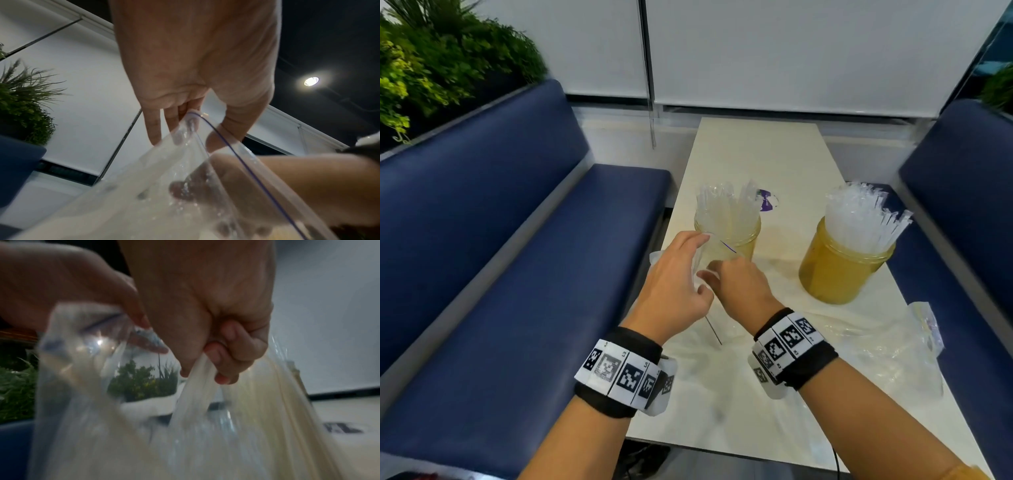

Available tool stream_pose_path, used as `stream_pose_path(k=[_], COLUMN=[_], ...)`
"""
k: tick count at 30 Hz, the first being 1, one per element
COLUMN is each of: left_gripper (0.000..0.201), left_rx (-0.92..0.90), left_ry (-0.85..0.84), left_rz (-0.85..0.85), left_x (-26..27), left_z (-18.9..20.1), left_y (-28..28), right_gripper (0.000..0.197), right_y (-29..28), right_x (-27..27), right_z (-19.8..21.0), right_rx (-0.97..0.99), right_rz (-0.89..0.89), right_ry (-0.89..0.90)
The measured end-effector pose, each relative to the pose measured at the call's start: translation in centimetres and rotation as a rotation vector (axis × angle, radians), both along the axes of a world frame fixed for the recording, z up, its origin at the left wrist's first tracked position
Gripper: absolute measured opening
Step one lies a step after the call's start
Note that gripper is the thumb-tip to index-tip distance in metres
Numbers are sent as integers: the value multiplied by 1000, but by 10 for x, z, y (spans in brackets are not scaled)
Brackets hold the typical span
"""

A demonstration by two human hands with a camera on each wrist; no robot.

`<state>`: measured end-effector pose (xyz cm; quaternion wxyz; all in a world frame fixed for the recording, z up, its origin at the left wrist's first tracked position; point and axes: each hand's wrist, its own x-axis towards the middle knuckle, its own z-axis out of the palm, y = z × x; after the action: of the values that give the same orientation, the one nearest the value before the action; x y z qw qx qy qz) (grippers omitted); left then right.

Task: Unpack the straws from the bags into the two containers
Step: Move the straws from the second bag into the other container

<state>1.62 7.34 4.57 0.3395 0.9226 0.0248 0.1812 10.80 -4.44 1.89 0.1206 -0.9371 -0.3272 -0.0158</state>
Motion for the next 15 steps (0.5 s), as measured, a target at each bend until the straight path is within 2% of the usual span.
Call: stream_pose_path(k=[5, 8, 10, 13, 15], left_gripper=[95, 104, 93, 52, 34], left_rx=[13, 48, 68, 97, 131], left_ry=[32, 77, 23, -148, -173], left_rz=[-26, 19, 83, 183, 231], left_x=[1, 4, 7, 13, 17], left_z=[-6, -12, -17, -20, -18], left_y=[-6, -11, -13, -13, -15], right_gripper=[43, 40, 40, 42, 39], right_y=[-9, -18, -25, -33, -32], right_x=[-8, -16, -21, -31, -37], right_z=[32, 58, 77, 101, 112], right_rx=[58, 138, 195, 283, 397], right_rz=[-88, -87, -63, -15, -9], right_ry=[-21, 8, 8, -46, -85])
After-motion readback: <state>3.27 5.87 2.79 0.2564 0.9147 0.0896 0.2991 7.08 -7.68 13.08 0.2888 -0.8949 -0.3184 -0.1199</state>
